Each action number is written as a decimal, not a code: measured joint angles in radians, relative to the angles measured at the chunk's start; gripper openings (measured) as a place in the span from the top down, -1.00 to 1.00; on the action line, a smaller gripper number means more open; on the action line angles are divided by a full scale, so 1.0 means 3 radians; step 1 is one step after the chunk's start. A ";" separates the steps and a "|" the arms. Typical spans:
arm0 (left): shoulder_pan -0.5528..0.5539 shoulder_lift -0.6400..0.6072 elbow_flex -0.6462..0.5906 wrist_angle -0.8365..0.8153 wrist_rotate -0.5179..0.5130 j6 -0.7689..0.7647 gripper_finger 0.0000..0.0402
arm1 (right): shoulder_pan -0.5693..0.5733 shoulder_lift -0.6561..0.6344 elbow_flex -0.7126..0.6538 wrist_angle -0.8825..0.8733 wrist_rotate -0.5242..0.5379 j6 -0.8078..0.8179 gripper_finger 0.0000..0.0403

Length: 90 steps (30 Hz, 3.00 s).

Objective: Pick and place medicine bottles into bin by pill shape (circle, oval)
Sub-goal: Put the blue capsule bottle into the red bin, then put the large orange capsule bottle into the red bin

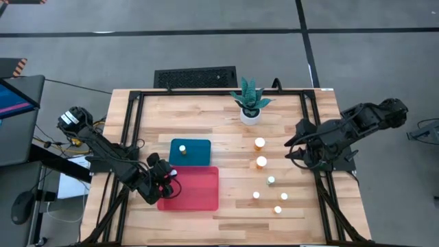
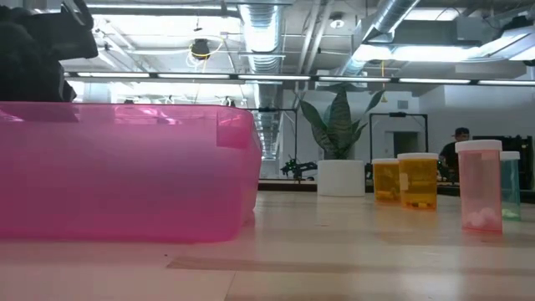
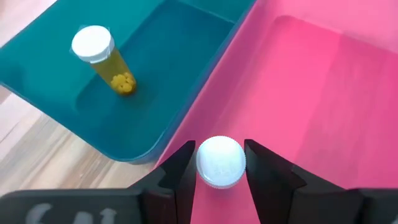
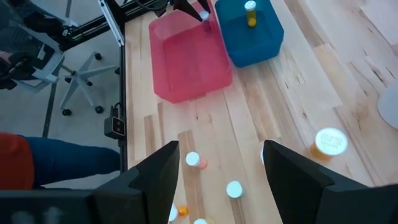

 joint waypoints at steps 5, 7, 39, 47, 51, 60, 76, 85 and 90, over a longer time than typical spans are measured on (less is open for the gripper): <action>0.0000 0.0000 0.0000 0.0000 0.0020 0.0032 0.43 | -0.0038 0.0000 0.0000 0.0000 0.0000 -0.0001 -0.19; -0.0001 0.0000 0.0000 0.0008 0.0028 0.0032 0.43 | -0.0037 0.0000 0.0000 -0.0001 0.0000 -0.0003 -0.19; 0.0214 0.0000 0.1429 -0.0936 -0.0028 0.0519 -0.02 | -0.0035 0.0000 0.0000 -0.0057 -0.0005 0.0044 -0.19; 0.1337 0.0000 0.1819 0.0083 0.0362 0.2314 -0.02 | -0.0034 0.0000 0.0000 -0.0112 -0.0005 0.0055 -0.19; 0.1911 0.0149 0.1819 0.0812 0.0938 0.3049 -0.02 | -0.0034 0.0000 0.0000 -0.0109 -0.0011 0.0055 -0.19; 0.2400 0.1108 0.2311 0.1346 0.1821 0.3762 -0.13 | -0.0032 -0.0001 0.0000 -0.0110 -0.0016 0.0057 -0.19; 0.2645 0.3012 0.4144 0.1171 0.2337 0.4295 -0.37 | -0.0032 -0.0001 0.0000 -0.0106 -0.0017 0.0052 -0.19; 0.2838 0.3397 0.4414 0.1071 0.2578 0.4338 -0.37 | -0.0032 -0.0001 0.0000 -0.0106 -0.0016 0.0053 -0.19; 0.2867 0.3519 0.4407 0.0991 0.2598 0.4405 -0.37 | -0.0032 -0.0001 0.0000 -0.0104 -0.0016 0.0053 -0.19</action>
